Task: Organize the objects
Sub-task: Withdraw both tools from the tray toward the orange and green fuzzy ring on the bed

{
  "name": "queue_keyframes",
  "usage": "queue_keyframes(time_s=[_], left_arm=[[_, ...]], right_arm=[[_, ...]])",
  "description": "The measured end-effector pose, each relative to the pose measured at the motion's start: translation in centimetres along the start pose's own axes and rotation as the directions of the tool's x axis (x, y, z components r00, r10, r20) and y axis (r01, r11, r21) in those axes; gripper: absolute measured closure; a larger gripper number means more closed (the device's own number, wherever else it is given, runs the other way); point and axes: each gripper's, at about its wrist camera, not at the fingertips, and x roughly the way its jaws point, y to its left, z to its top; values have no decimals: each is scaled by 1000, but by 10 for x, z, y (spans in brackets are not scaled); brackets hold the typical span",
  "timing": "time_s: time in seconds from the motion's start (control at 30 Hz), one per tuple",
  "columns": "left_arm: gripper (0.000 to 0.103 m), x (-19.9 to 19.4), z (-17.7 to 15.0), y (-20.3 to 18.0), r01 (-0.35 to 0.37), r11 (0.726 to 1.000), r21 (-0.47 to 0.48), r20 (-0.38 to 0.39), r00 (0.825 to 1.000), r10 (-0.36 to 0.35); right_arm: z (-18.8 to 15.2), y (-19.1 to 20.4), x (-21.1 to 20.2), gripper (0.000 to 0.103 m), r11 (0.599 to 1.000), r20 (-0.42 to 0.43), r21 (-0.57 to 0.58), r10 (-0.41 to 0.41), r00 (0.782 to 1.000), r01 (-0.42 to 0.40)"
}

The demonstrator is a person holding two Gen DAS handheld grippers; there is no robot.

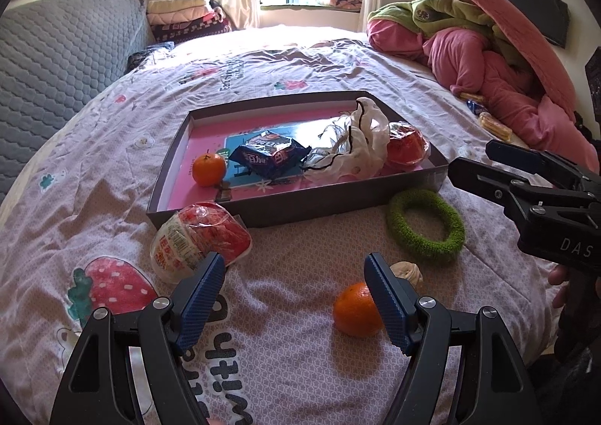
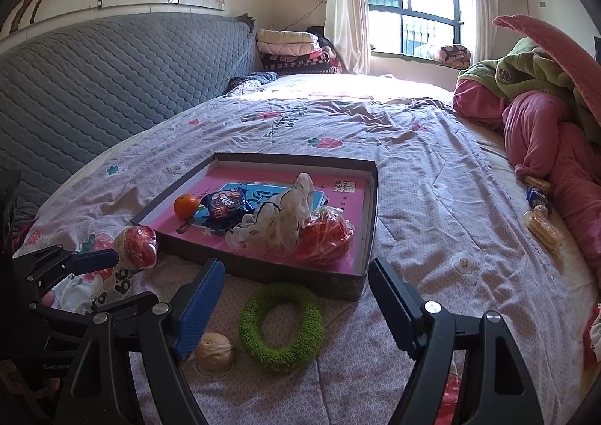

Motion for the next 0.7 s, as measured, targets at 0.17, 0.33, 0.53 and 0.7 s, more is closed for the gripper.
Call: queue_keyframes(time_s=[0.17, 0.33, 0.53, 0.7], left_arm=[[26, -3, -3, -2, 11, 1000, 15, -6, 1000, -11], [25, -4, -9, -5, 38, 999, 27, -20, 999, -37], [26, -3, -14, -10, 53, 998, 42, -33, 998, -52], [26, -2, -18, -15, 69, 996, 48, -52, 996, -66]], right_arm=[[-5, -4, 5, 25, 1000, -33, 21, 9, 999, -8], [-10, -10, 6, 25, 1000, -49, 27, 5, 999, -4], [-14, -12, 6, 25, 1000, -61, 30, 4, 998, -2], [-16, -13, 8, 25, 999, -79, 34, 8, 997, -5]])
